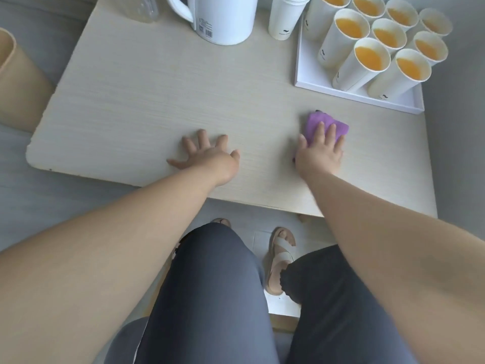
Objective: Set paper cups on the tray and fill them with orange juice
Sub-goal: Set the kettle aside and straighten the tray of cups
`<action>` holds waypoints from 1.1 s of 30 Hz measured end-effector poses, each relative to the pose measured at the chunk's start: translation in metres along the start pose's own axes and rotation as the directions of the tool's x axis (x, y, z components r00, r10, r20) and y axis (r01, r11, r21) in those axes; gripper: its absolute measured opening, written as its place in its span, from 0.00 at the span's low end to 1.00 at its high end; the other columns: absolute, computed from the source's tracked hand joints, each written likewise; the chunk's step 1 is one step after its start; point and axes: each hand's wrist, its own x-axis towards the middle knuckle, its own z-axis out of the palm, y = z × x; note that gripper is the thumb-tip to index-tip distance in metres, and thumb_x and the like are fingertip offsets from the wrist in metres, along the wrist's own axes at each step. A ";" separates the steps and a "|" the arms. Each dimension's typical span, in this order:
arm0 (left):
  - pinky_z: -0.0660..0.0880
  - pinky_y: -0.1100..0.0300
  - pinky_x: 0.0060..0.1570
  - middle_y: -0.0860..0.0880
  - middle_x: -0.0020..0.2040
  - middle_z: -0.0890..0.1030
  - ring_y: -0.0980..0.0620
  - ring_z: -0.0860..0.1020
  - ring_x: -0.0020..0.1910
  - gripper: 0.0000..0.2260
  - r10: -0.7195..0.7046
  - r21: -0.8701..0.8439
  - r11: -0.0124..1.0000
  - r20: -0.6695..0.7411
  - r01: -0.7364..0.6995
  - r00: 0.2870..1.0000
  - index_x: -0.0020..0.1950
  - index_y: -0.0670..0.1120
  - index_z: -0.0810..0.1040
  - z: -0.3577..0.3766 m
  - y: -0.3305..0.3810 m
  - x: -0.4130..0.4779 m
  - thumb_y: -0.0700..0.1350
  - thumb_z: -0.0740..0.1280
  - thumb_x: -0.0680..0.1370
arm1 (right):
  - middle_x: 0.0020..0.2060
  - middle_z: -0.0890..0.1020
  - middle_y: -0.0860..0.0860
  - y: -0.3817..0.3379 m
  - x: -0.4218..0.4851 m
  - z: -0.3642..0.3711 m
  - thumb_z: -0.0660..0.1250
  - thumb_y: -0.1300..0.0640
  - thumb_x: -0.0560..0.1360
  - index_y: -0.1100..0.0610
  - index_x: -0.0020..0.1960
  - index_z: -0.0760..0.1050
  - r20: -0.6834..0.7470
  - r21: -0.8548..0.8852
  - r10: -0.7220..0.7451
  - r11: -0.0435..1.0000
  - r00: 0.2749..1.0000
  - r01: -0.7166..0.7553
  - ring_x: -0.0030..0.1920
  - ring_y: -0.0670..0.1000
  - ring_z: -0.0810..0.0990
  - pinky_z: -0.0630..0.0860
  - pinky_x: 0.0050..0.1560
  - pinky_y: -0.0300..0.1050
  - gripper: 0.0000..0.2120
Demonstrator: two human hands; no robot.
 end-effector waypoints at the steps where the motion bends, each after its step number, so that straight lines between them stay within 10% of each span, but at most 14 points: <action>1: 0.46 0.27 0.67 0.50 0.79 0.41 0.40 0.39 0.77 0.23 -0.012 -0.013 1.000 -0.009 0.012 1.000 0.77 0.59 0.51 -0.001 0.000 0.003 0.58 0.47 0.82 | 0.78 0.45 0.50 -0.019 -0.001 0.006 0.50 0.44 0.81 0.50 0.78 0.46 0.005 0.005 0.007 1.000 1.000 -0.007 0.77 0.57 0.41 0.44 0.76 0.54 0.29; 7: 0.54 0.38 0.71 0.42 0.74 0.57 0.42 0.54 0.74 0.25 -0.125 -0.108 0.988 -0.132 0.111 0.983 0.76 0.50 0.61 -0.004 0.019 0.028 0.59 0.49 0.81 | 0.78 0.51 0.46 -0.062 -0.017 0.023 0.50 0.46 0.82 0.46 0.78 0.52 0.149 -0.094 -0.646 0.745 0.749 0.661 0.78 0.53 0.45 0.45 0.76 0.52 0.24; 15: 0.54 0.35 0.70 0.47 0.75 0.55 0.44 0.53 0.74 0.22 0.069 -0.052 0.996 -0.098 -0.075 0.993 0.75 0.53 0.61 0.008 0.081 0.012 0.58 0.50 0.82 | 0.78 0.48 0.47 -0.006 0.042 -0.001 0.51 0.50 0.82 0.48 0.78 0.50 -0.042 0.027 -0.153 0.988 0.987 0.154 0.77 0.56 0.44 0.44 0.75 0.54 0.26; 21: 0.52 0.33 0.70 0.47 0.76 0.55 0.44 0.51 0.76 0.22 0.132 0.028 0.991 -0.127 -0.130 0.983 0.75 0.54 0.61 0.029 0.106 0.002 0.58 0.51 0.81 | 0.75 0.63 0.50 0.072 0.026 -0.015 0.52 0.47 0.80 0.50 0.74 0.64 0.013 -0.086 -0.624 0.778 0.782 0.622 0.75 0.59 0.58 0.55 0.73 0.58 0.23; 24: 0.49 0.33 0.71 0.48 0.78 0.51 0.44 0.47 0.76 0.23 0.208 0.080 0.976 -0.080 -0.202 0.975 0.76 0.54 0.58 0.041 0.123 -0.009 0.58 0.50 0.82 | 0.77 0.55 0.48 0.141 0.062 -0.044 0.53 0.51 0.82 0.49 0.77 0.56 -0.033 -0.066 -0.301 0.952 0.953 0.298 0.77 0.57 0.50 0.50 0.76 0.54 0.24; 28: 0.49 0.34 0.71 0.48 0.78 0.50 0.44 0.47 0.77 0.22 0.268 0.103 0.960 -0.060 -0.261 0.962 0.76 0.54 0.59 0.053 0.144 -0.018 0.57 0.50 0.82 | 0.78 0.48 0.47 0.151 0.053 -0.049 0.50 0.51 0.82 0.49 0.78 0.49 -0.066 0.026 0.009 1.000 0.998 -0.007 0.77 0.57 0.45 0.47 0.76 0.53 0.25; 33: 0.52 0.35 0.71 0.48 0.78 0.53 0.45 0.50 0.76 0.22 0.298 0.157 0.945 -0.065 -0.285 0.952 0.75 0.55 0.60 0.075 0.161 -0.032 0.57 0.52 0.81 | 0.78 0.52 0.47 0.148 0.001 -0.036 0.52 0.48 0.82 0.47 0.77 0.53 0.027 -0.058 -0.377 0.924 0.926 0.378 0.78 0.56 0.46 0.46 0.75 0.53 0.24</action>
